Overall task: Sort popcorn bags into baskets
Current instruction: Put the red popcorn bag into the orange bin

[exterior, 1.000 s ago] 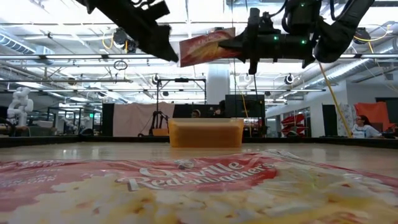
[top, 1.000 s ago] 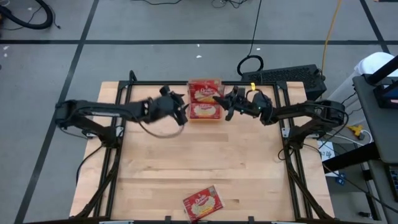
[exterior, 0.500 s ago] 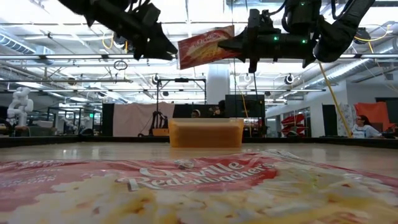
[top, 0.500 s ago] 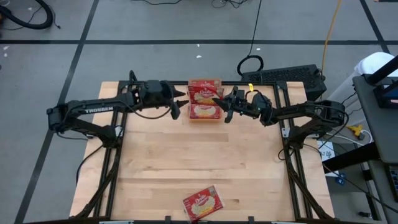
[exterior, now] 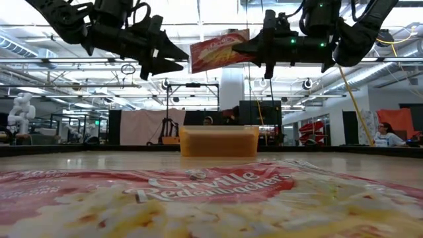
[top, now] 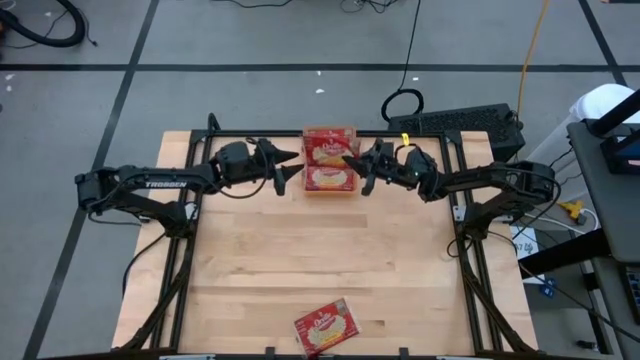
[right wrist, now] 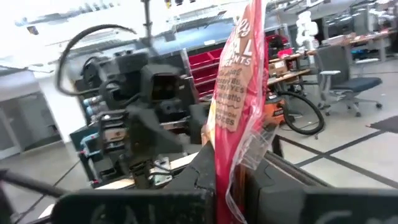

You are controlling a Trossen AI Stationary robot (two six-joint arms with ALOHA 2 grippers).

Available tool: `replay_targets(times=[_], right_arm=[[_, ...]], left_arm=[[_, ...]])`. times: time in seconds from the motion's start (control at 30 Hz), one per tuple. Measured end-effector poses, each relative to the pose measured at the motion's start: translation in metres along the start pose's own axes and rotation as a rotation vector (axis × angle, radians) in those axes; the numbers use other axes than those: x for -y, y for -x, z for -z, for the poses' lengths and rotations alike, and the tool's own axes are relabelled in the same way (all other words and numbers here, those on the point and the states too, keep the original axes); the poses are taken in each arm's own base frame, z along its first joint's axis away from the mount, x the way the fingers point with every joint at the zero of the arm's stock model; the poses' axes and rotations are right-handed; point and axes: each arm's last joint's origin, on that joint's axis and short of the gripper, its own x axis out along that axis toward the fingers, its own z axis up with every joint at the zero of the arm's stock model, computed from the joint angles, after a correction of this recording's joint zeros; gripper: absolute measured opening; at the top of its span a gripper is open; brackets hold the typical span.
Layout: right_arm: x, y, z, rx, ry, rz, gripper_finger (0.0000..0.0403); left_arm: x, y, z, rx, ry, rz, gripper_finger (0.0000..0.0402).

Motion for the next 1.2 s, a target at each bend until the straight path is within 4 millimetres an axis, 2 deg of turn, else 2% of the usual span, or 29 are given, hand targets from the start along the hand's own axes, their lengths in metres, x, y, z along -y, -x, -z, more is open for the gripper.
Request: replay_targets(times=[0.2,0.33,0.47,0.73,0.9,1.03,1.2], right_arm=[[0.031,-0.012,-0.014,-0.080,-0.062,0.111,0.0009],[0.054,-0.024,-0.021,-0.210,-0.059,0.206,0.0008],[0.075,-0.028,-0.020,-0.245,-0.115,0.285,0.0013],[0.099,-0.034,0.004,-0.233,-0.238,0.338,0.0009],[0.113,-0.048,0.023,-0.285,-0.293,0.348,0.0012],[0.118,-0.057,0.030,-0.307,-0.299,0.353,0.0013],[0.121,-0.059,0.036,-0.322,-0.312,0.364,0.0015]], left_arm=[[0.011,0.002,0.013,-0.043,0.011,0.042,0.0202],[0.030,0.004,0.025,-0.080,-0.050,0.118,0.0183],[0.050,0.007,0.031,-0.096,-0.103,0.197,0.0168],[0.079,0.014,0.038,-0.091,-0.223,0.318,0.0154],[0.091,0.018,0.043,-0.113,-0.252,0.369,0.0152],[0.098,0.021,0.048,-0.142,-0.261,0.397,0.0152],[0.103,0.023,0.051,-0.161,-0.269,0.408,0.0152]])
